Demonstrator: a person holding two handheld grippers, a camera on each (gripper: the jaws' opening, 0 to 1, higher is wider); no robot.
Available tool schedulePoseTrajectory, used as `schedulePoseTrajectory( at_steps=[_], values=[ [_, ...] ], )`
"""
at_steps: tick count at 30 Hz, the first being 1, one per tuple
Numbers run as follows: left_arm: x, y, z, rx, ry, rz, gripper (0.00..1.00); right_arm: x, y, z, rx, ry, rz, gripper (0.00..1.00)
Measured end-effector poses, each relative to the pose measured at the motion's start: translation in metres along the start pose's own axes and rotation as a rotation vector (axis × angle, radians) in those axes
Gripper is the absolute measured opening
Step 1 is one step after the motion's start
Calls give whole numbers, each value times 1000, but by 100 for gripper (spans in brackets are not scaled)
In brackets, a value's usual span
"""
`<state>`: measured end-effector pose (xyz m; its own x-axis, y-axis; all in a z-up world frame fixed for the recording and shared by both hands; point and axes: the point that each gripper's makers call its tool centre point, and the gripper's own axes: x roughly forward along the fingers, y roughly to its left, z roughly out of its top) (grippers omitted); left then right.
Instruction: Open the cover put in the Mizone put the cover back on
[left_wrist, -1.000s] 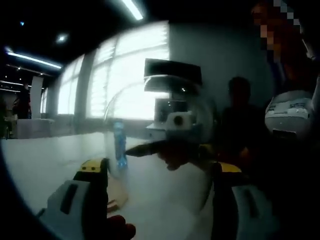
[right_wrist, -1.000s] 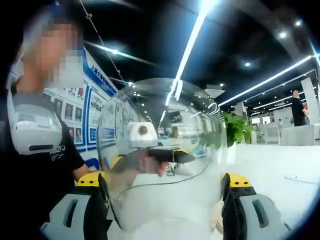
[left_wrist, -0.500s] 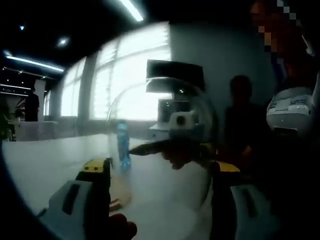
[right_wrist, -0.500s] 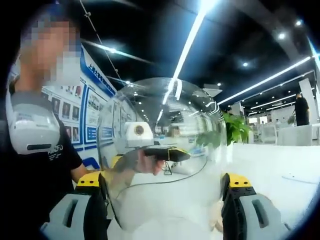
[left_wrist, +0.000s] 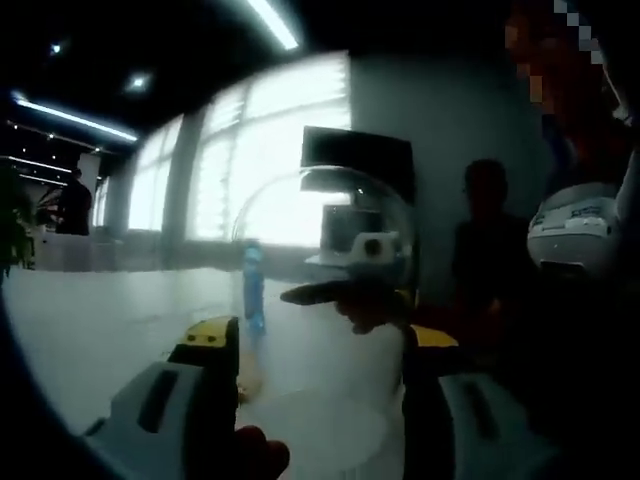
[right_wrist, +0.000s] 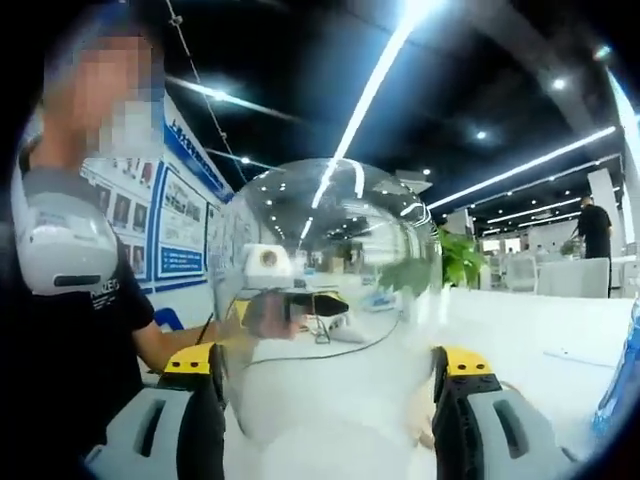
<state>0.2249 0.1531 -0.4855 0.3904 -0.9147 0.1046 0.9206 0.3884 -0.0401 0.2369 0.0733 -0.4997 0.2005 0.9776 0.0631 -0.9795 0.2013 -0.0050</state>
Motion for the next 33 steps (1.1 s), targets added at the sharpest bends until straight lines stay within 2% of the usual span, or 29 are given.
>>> schedulePoseTrajectory(
  at_steps=[7,9,14,17,22,27,33],
  values=[
    [-10,-2,-5,13,-1,27,42,-21,3,-1,-91,4,-62,65],
    [-10,-2,-6,-6,-4,36,41,-26,4,-2,-100,3,-74,61],
    [-15,-5,-5,5,-13,58,35,-38,8,0,-116,-12,-116,49],
    [-18,-5,-3,24,-22,78,32,-43,12,0,-163,2,-151,42],
    [-26,-2,-1,20,-46,124,26,-50,15,-2,-170,-8,-191,28],
    [-33,6,-5,27,-44,183,25,-53,12,-13,-162,17,-230,27],
    [-46,11,-17,85,-9,239,23,-62,6,-20,-111,4,-268,26]
  ],
)
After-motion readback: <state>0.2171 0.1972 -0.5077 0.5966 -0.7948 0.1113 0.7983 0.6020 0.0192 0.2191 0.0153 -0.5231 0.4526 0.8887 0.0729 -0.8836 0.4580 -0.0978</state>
